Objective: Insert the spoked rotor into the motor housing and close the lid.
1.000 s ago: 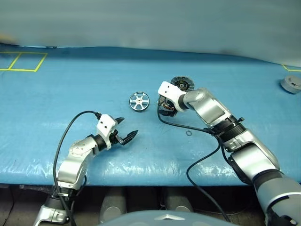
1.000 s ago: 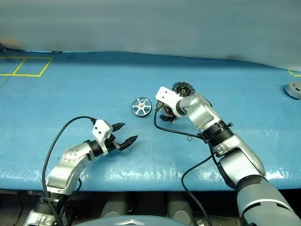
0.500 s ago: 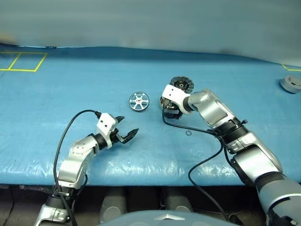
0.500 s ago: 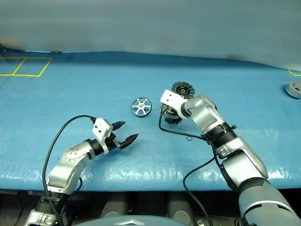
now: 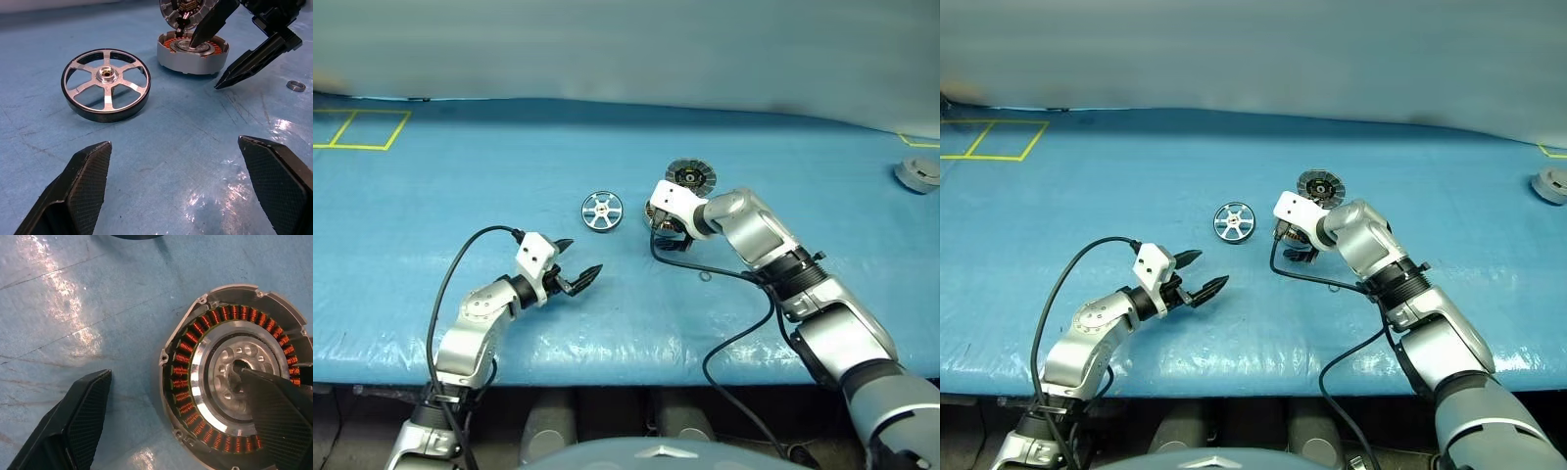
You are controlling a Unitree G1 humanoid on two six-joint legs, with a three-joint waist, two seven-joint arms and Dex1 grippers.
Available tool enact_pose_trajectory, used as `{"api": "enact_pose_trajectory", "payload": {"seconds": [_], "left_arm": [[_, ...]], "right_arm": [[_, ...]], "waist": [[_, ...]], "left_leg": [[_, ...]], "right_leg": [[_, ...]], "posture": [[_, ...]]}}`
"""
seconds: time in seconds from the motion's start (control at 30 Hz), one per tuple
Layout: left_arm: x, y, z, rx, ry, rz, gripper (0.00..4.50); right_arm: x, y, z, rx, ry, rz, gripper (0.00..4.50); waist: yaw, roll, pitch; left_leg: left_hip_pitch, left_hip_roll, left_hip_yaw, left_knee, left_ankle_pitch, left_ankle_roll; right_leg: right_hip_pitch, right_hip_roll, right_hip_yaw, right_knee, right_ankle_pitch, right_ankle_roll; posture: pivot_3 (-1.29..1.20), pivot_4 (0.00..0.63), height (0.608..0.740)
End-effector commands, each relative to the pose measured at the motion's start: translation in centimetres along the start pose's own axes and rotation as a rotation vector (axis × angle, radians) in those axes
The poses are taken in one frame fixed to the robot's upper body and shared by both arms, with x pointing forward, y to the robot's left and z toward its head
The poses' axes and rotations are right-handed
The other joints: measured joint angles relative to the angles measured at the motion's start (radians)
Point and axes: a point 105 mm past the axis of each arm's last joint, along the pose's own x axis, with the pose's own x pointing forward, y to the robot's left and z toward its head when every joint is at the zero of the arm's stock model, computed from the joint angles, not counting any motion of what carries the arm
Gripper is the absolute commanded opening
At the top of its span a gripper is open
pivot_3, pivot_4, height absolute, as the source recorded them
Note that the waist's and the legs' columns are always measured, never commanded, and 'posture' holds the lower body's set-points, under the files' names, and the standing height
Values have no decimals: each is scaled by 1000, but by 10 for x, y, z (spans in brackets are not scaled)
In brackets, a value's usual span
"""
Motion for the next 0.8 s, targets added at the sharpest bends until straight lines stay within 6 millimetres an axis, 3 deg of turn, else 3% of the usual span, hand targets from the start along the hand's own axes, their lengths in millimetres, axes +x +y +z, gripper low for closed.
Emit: {"api": "enact_pose_trajectory", "payload": {"seconds": [0.03,0.17,0.33,0.57,0.67,0.8], "left_arm": [[0,2,10,27,-41,6,4500],[-1,4,9,30,-42,13,4500],[-7,6,8,64,-25,32,4500],[-23,-3,2,148,-4,20,4500],[-30,-7,5,158,-37,24,4500],[-37,-9,5,139,-51,38,4500]], "right_arm": [[7,1,-11,18,55,30,3569],[10,5,-11,12,68,65,2204],[13,34,-11,58,42,170,2170],[6,111,-11,43,-29,223,2170],[1,140,-10,28,-49,251,2170],[-5,164,-1,-8,-96,281,2170]], "waist": [[-1,0,0],[-1,-1,-1],[-3,-3,-3],[-5,-5,-17],[-5,-7,-22],[-7,-9,-25]], "left_leg": [[0,0,0,0,0,0],[4,0,0,0,0,0],[11,0,0,0,0,0],[15,4,0,-5,-5,-4],[16,5,0,-5,-7,-6],[18,7,0,-5,-8,-8]], "right_leg": [[0,0,0,0,0,0],[4,0,0,-1,0,-1],[11,0,0,-1,-4,-4],[11,3,-1,0,-6,-6],[12,4,-1,1,-11,-14],[13,4,-2,1,-15,-11]], "posture": [[0,150,740],[0,150,740],[0,150,740],[0,150,740],[0,150,740],[0,150,740]]}}
